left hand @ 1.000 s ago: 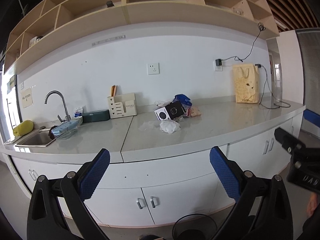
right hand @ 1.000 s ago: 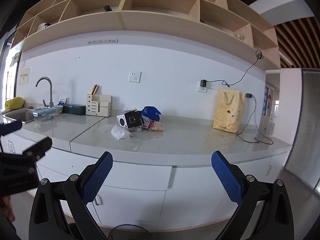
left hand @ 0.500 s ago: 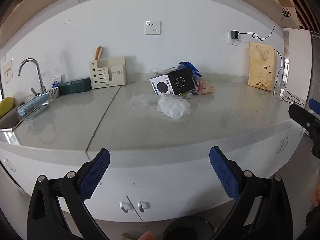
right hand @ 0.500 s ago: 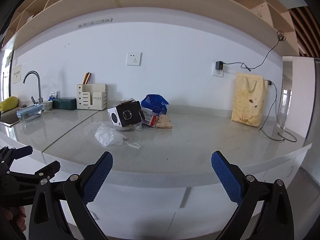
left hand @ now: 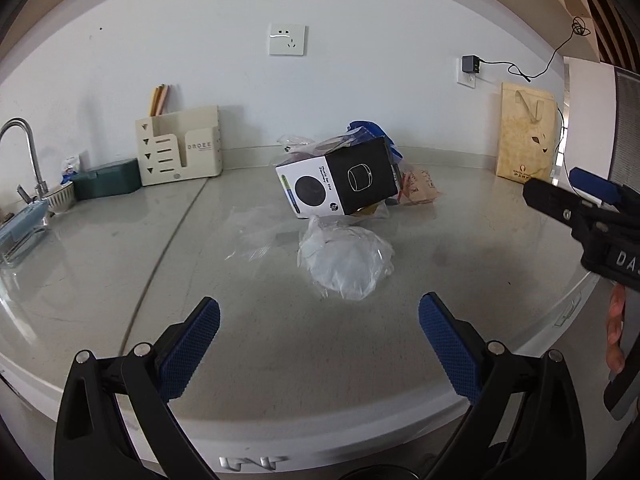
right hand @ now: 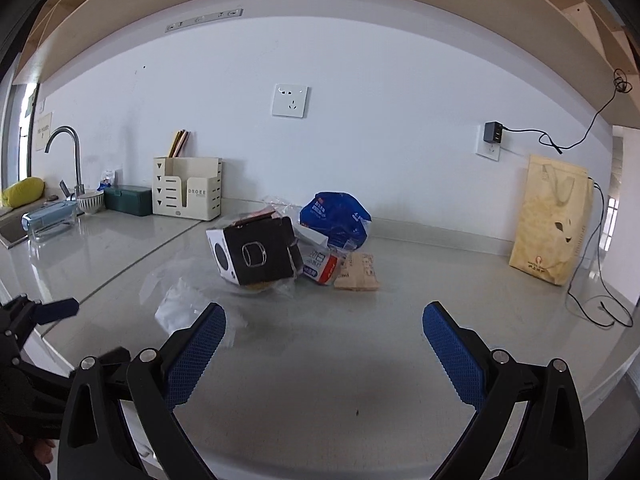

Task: Collect trash
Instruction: 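Move the left tool toward the crumpled clear plastic bag on the counter, then close the left tool on the plastic bag while the right tool grasps the black box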

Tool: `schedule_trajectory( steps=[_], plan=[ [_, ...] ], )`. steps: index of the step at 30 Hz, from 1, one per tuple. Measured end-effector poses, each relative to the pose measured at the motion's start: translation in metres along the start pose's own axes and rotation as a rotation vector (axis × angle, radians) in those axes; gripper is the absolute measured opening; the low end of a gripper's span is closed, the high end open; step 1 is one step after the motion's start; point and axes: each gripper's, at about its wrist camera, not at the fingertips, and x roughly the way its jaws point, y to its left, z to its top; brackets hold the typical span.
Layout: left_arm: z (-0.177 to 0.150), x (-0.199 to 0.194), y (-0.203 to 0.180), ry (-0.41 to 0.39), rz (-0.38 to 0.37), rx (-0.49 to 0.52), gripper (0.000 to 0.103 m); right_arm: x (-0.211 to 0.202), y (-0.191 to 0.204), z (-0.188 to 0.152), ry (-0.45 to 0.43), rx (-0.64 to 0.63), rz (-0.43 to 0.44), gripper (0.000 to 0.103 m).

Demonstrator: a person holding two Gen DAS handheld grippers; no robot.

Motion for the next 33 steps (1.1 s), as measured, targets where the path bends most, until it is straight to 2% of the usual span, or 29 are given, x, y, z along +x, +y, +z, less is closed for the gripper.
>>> schedule_trajectory(
  steps=[10, 16, 23, 26, 30, 33],
  plan=[
    [0.017, 0.046, -0.007, 0.025, -0.07, 0.011, 0.099, 0.039, 0.001, 0.005, -0.007, -0.026, 0.049, 0.1],
    [0.024, 0.067, -0.016, 0.043, -0.066, 0.042, 0.099, 0.064, 0.005, 0.014, 0.003, -0.069, 0.133, 0.1],
    [0.031, 0.089, -0.015, 0.07, -0.074, 0.016, 0.098, 0.109, 0.008, 0.038, 0.032, -0.115, 0.24, 0.1],
    [0.034, 0.098, -0.015, 0.101, -0.099, 0.001, 0.088, 0.135, 0.012, 0.049, 0.056, -0.13, 0.29, 0.1],
    [0.039, 0.102, -0.018, 0.096, -0.07, 0.014, 0.088, 0.168, 0.02, 0.056, 0.098, -0.165, 0.348, 0.1],
    [0.043, 0.108, -0.019, 0.113, -0.074, 0.009, 0.088, 0.187, 0.023, 0.059, 0.124, -0.17, 0.399, 0.1]
  ],
)
